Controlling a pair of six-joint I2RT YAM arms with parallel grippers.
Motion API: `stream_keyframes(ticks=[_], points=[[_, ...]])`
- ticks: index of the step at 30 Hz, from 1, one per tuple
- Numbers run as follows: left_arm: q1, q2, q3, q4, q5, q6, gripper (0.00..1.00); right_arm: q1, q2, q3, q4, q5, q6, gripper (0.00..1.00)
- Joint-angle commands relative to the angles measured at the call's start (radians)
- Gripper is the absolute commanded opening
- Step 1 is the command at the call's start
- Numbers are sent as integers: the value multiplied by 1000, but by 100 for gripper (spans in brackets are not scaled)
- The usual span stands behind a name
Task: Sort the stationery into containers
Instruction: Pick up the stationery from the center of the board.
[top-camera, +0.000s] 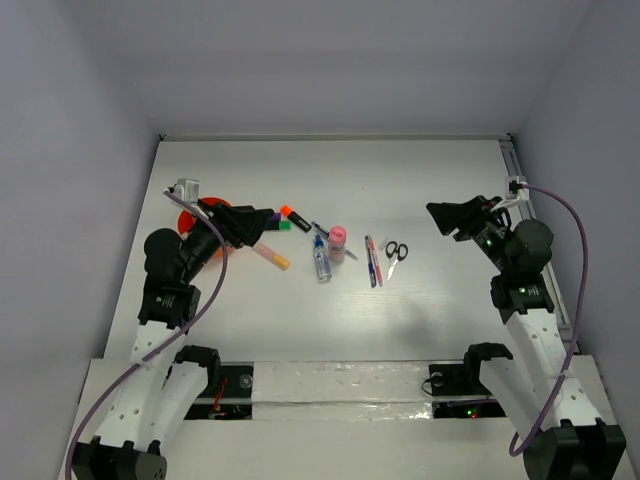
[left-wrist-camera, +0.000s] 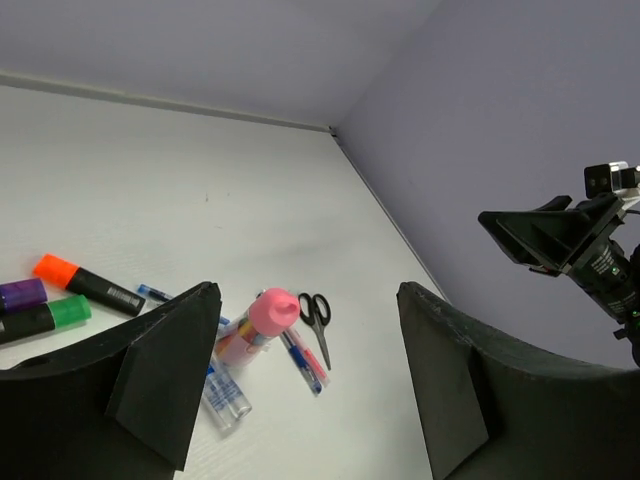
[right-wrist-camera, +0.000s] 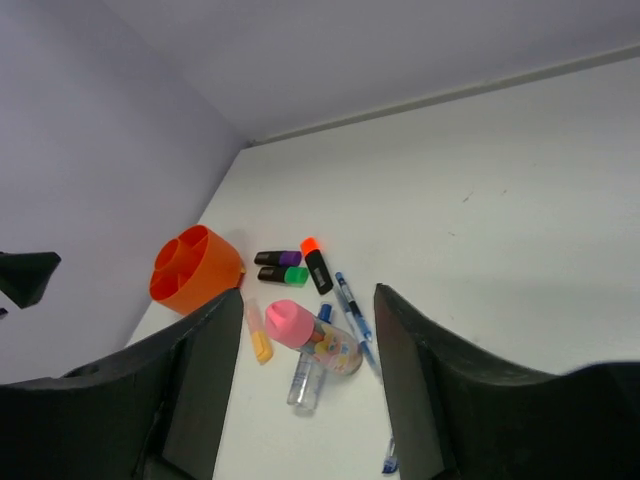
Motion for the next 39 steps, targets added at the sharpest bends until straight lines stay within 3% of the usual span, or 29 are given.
stream_keyframes(ticks=[1, 3, 4, 6, 7, 9, 10, 12, 18, 20, 21, 22, 25, 31, 39], points=[[-1, -7, -7, 82, 23, -4, 68, -6, -1, 4, 67, -9, -5, 48], [-1, -8, -18, 104, 27, -20, 63, -6, 5, 27, 31, -2, -24, 28], [-1, -4, -17, 131, 42, -20, 55, -6, 6, 28, 26, 1, -26, 15], [-13, 16, -23, 170, 76, -36, 44, -6, 8, 18, 44, -12, -15, 11], [-13, 19, -37, 197, 69, -42, 33, -6, 8, 8, 55, -17, -12, 8], [-53, 38, -43, 208, 30, -46, 24, -6, 8, 16, 41, -9, -24, 5], [-70, 47, -29, 192, 15, -37, 12, -6, 11, 28, 20, 0, -32, 1], [-146, 93, -3, 149, -57, 14, 0, -6, 8, 25, 24, 1, -28, 0], [-435, 219, 61, 14, -431, 120, 0, -6, 19, 22, 23, 1, -32, 0], [-499, 277, 93, -34, -539, 157, 0, -6, 17, 10, 47, 5, -23, 12], [-518, 289, 95, -34, -560, 169, 1, -6, 17, -4, 59, -2, -12, 23], [-550, 302, 94, -20, -591, 178, 20, -6, 19, -7, 69, -15, -11, 49], [-588, 366, 144, -38, -642, 207, 48, -6, 31, 5, 58, -12, -17, 80], [-651, 536, 212, -83, -746, 250, 70, -6, 65, 1, 77, -46, -3, 91], [-696, 733, 308, -98, -763, 292, 76, -6, 75, 2, 76, -61, 2, 94]])
